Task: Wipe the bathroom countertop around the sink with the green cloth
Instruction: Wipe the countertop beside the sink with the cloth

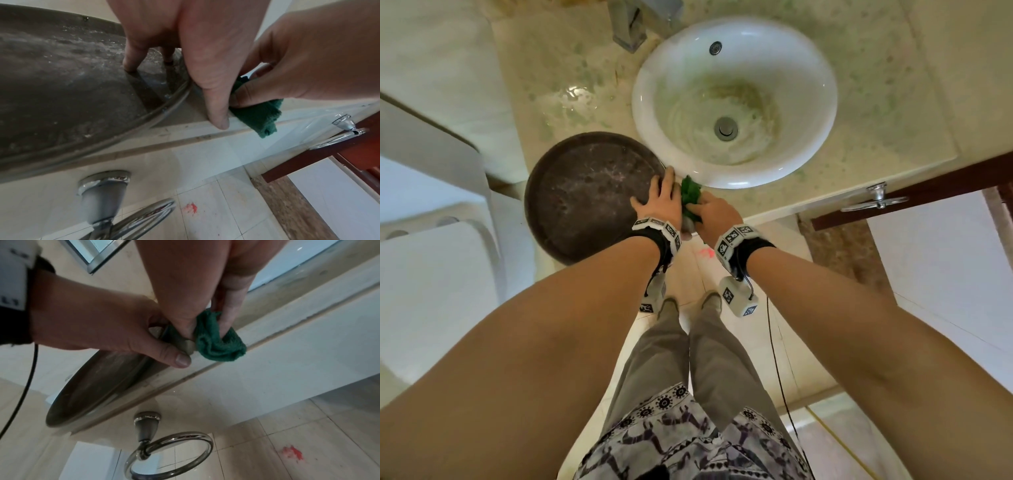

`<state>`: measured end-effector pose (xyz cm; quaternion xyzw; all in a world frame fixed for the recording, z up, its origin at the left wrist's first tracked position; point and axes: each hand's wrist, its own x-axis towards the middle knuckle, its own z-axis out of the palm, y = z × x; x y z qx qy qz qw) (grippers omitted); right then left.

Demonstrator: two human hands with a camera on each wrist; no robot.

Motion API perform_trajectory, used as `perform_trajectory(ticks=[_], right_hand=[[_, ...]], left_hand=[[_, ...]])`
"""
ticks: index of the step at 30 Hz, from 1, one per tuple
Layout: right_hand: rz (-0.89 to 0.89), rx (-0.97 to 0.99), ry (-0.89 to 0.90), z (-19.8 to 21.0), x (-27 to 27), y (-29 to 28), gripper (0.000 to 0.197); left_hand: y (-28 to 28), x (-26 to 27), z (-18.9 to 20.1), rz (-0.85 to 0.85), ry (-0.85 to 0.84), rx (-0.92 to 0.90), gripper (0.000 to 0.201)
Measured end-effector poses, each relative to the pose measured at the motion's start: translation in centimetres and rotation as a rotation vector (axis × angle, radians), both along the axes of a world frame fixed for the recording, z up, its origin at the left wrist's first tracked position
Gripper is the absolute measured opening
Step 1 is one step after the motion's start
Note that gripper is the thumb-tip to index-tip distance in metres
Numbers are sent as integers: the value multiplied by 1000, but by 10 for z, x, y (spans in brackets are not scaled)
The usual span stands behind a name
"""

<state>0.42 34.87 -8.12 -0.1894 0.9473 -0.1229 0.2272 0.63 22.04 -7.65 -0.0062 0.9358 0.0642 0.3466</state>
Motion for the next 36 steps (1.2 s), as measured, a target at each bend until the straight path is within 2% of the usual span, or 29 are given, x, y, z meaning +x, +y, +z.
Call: perform_trajectory(ticks=[11,16,24,32,36], right_hand=[[-156,59,1,3,-11,36,45],[-378,39,3,0,-13,62,45],[-555,79,38,-3,-20,102,45],[-598,151,32,0,-38,141,37],[-403,242,21,3,-39,138,34]], left_hand=[[-1,1,5,13,11,36,115],[-1,-1,4,34,-2,39,116],[0,-2,0,50,-1,40,116],[7,0,-3,72,15,13,110],[20,-3,-5,143,95,8,80]])
